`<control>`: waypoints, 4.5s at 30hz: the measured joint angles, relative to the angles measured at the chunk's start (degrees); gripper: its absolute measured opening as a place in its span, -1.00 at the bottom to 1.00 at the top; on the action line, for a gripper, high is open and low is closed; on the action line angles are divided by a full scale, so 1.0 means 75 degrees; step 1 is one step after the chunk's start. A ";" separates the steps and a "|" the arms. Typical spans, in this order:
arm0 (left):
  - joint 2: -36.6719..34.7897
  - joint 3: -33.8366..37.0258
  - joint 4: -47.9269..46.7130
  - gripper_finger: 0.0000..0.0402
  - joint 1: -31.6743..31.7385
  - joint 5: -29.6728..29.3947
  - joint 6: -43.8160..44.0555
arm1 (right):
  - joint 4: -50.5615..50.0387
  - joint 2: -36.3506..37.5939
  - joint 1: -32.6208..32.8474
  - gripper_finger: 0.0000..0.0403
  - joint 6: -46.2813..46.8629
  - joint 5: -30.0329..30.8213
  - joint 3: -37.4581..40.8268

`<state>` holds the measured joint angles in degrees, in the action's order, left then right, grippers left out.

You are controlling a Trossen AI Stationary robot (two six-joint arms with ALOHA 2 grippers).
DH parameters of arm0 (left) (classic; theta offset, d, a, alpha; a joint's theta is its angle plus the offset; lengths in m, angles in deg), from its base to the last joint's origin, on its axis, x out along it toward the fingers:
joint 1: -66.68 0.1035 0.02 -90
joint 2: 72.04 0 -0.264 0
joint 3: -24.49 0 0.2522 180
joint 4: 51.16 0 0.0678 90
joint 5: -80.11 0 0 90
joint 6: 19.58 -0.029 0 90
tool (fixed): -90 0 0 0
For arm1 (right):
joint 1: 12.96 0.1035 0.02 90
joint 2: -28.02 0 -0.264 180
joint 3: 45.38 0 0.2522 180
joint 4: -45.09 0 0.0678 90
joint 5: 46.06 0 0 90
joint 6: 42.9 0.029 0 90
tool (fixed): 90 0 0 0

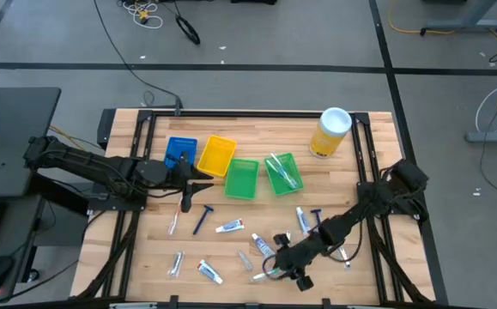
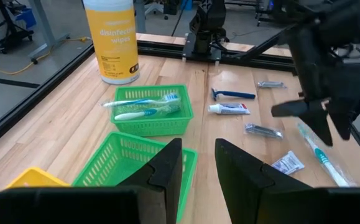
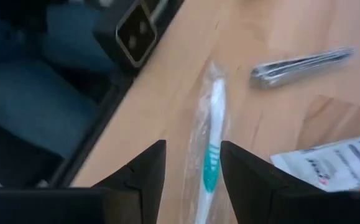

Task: Pick & Place Travel size toiletries
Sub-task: Put the green toothbrush into the right green bin

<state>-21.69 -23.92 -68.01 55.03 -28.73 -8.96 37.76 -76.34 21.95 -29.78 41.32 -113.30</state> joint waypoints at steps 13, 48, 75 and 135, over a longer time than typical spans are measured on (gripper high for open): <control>0.0000 0.0000 -0.0184 -0.48 -0.0002 0.0089 0.0221 | -0.1543 -0.1071 0.0089 -0.19 0.0307 0.0889 -0.0986; 0.0000 0.0000 -0.0354 -0.48 -0.0002 0.0290 0.0332 | -0.2390 -0.1149 0.0133 -0.23 -0.0399 0.1577 -0.1440; 0.0000 0.0000 -0.0351 -0.48 -0.0002 0.0462 0.0334 | -0.2120 -0.1293 0.0102 -0.85 -0.0801 0.1493 -0.1441; 0.0002 0.0000 -0.0345 -0.48 -0.0001 0.0415 0.0343 | 0.0759 0.2260 -0.4627 -0.77 0.1700 0.4274 0.2832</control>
<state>-21.67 -23.92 -70.60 55.02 -25.62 -6.39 43.45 -59.40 -12.75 -17.03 73.37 -92.06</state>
